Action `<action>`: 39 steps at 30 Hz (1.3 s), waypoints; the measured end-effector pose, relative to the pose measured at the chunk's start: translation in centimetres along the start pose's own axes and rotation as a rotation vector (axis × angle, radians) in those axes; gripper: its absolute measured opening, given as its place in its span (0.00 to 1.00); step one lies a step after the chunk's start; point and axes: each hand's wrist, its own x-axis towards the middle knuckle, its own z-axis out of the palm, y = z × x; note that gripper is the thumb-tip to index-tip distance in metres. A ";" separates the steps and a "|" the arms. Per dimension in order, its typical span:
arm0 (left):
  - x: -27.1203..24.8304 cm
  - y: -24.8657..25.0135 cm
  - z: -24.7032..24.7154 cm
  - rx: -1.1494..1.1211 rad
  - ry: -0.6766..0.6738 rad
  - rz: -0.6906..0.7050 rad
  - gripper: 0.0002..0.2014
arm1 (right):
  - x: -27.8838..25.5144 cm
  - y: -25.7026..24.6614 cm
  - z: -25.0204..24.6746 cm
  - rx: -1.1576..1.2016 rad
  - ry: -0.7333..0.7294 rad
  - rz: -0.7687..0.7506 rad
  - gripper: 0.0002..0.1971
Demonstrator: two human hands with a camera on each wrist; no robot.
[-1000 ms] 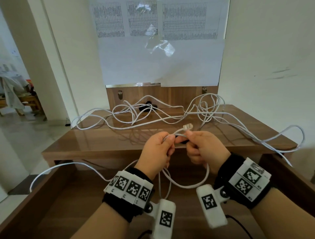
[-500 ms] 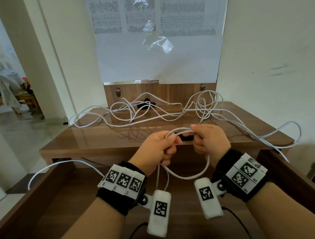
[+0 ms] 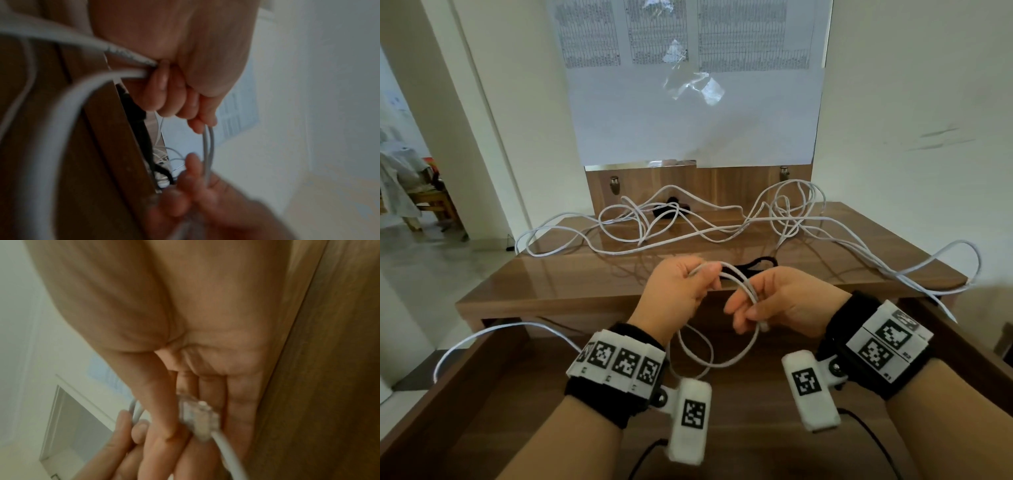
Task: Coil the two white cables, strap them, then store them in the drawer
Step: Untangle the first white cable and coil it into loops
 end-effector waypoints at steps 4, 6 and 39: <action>-0.4 0.3 1.5 0.112 -0.168 0.035 0.17 | 0.2 0.1 0.8 0.105 -0.071 0.108 0.14; -0.4 0.4 1.4 -0.024 -0.176 -0.007 0.14 | 0.0 -0.3 0.6 0.195 -0.096 0.160 0.22; -2.1 3.4 2.6 0.547 -0.515 0.190 0.15 | -0.1 -0.6 0.1 -0.340 0.331 -0.274 0.12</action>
